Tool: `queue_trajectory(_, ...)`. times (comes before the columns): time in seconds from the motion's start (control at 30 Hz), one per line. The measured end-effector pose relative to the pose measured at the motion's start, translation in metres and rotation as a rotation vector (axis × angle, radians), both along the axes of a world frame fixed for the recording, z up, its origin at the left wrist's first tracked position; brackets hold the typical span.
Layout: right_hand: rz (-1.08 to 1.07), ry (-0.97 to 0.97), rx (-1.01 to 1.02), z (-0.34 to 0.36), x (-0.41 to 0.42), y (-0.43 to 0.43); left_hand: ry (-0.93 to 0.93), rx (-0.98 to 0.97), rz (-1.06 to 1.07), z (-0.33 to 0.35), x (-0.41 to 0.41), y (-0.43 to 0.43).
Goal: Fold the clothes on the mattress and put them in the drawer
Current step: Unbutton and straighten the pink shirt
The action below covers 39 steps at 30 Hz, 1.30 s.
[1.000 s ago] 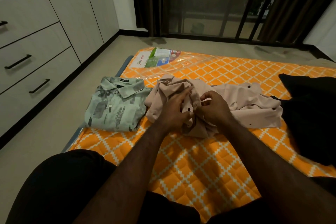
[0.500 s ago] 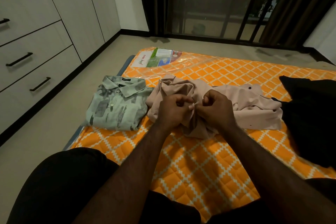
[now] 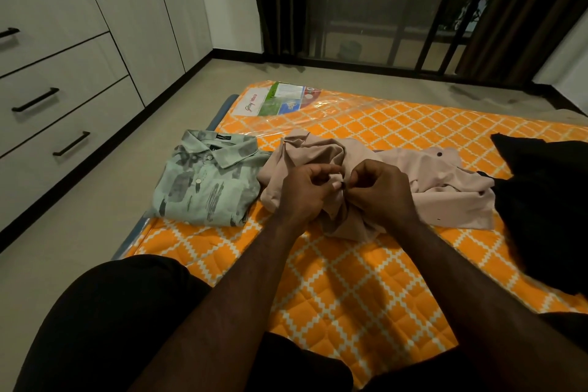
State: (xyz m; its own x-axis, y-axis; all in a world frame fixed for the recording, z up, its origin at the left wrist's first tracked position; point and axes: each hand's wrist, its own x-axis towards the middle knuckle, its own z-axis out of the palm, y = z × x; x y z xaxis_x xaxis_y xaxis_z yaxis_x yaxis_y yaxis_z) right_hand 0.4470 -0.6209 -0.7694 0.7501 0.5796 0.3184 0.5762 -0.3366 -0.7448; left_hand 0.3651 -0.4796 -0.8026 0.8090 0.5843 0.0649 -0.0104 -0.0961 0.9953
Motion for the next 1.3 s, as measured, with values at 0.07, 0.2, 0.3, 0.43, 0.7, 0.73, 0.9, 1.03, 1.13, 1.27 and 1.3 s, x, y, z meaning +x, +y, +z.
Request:
queue_trajectory(0.07,0.0,0.038,0.004,0.0,0.001,0.0,0.003,0.009,0.039,-0.001,0.0,0.001)
queue_trajectory(0.2,0.012,0.165,0.035,-0.001,0.006,-0.002,0.002,0.021,0.056,0.001,-0.001,0.0)
queue_trajectory(0.3,0.032,0.249,0.081,-0.002,0.005,-0.002,0.008,0.042,0.067,0.002,-0.002,0.0)
queue_trajectory(0.43,0.081,0.321,0.121,-0.001,0.005,-0.003,0.028,0.051,0.098,0.003,-0.002,-0.001)
queue_trajectory(0.7,0.078,-0.009,0.003,-0.004,0.004,-0.001,0.049,0.184,0.098,0.005,-0.004,-0.002)
queue_trajectory(0.73,0.081,-0.045,0.004,-0.003,0.004,-0.001,0.046,0.183,0.077,0.005,-0.004,-0.001)
queue_trajectory(0.9,0.072,-0.164,0.016,-0.003,0.001,-0.002,0.041,0.175,0.022,0.008,-0.006,-0.001)
queue_trajectory(1.03,0.079,-0.221,0.029,-0.005,0.001,-0.001,0.008,0.184,0.006,0.013,-0.006,-0.002)
queue_trajectory(1.13,0.116,-0.25,-0.007,-0.007,0.003,-0.001,-0.055,0.366,-0.005,0.019,-0.01,-0.001)
queue_trajectory(1.27,0.184,-0.28,-0.076,-0.004,0.003,-0.002,-0.05,0.649,-0.201,0.023,-0.011,0.007)
queue_trajectory(1.3,0.2,-0.286,-0.073,-0.004,0.003,-0.003,-0.034,0.681,-0.273,0.023,-0.01,0.01)
